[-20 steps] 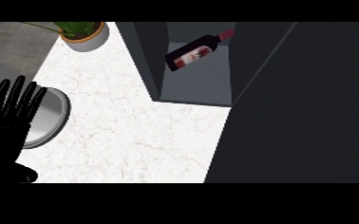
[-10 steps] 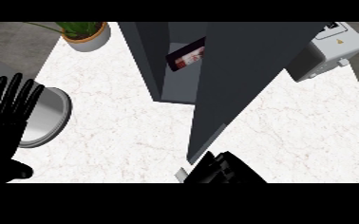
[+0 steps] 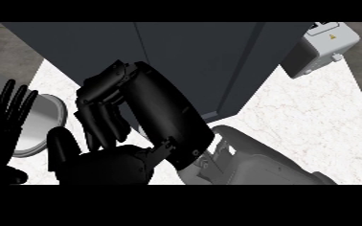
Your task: Pick up the wine, place it into the cabinet and close the cabinet
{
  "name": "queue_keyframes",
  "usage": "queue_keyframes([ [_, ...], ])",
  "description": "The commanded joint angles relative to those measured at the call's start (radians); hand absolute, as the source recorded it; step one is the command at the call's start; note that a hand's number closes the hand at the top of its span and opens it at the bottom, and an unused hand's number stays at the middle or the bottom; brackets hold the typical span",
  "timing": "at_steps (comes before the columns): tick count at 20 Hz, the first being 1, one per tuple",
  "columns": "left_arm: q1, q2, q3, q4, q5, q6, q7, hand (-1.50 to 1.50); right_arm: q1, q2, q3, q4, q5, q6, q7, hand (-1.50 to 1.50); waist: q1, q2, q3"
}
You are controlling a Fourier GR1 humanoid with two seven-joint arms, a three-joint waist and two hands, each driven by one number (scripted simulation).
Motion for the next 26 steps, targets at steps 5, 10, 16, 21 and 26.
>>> queue_keyframes([
  [5, 0.046, 0.002, 0.065, 0.015, 0.006, -0.044, 0.008, -1.50, -0.109, 0.031, -0.159, 0.275, -0.149, 0.054, -0.094, 1.50, -0.019, -0.001, 0.000],
  [10, 0.035, -0.014, 0.059, -0.088, -0.010, 0.036, 0.074, -1.50, -0.036, 0.031, -0.211, 0.402, -0.112, 0.148, -0.220, 1.50, -0.025, -0.002, 0.001],
  [16, 0.027, -0.061, 0.081, -0.025, -0.052, 0.008, 0.055, -1.50, -0.001, 0.016, -0.242, 0.449, -0.053, 0.224, -0.281, 1.50, -0.033, -0.003, 0.001],
  [21, -0.002, -0.044, 0.100, 0.032, -0.046, -0.052, 0.037, -1.50, -0.057, 0.008, -0.279, 0.588, -0.038, 0.263, -0.354, 1.50, -0.027, 0.001, 0.000],
  [26, -0.006, -0.040, 0.103, 0.040, -0.038, -0.070, 0.040, -1.50, -0.037, -0.057, -0.327, 0.625, -0.053, 0.320, -0.409, 1.50, -0.027, 0.003, 0.000],
])
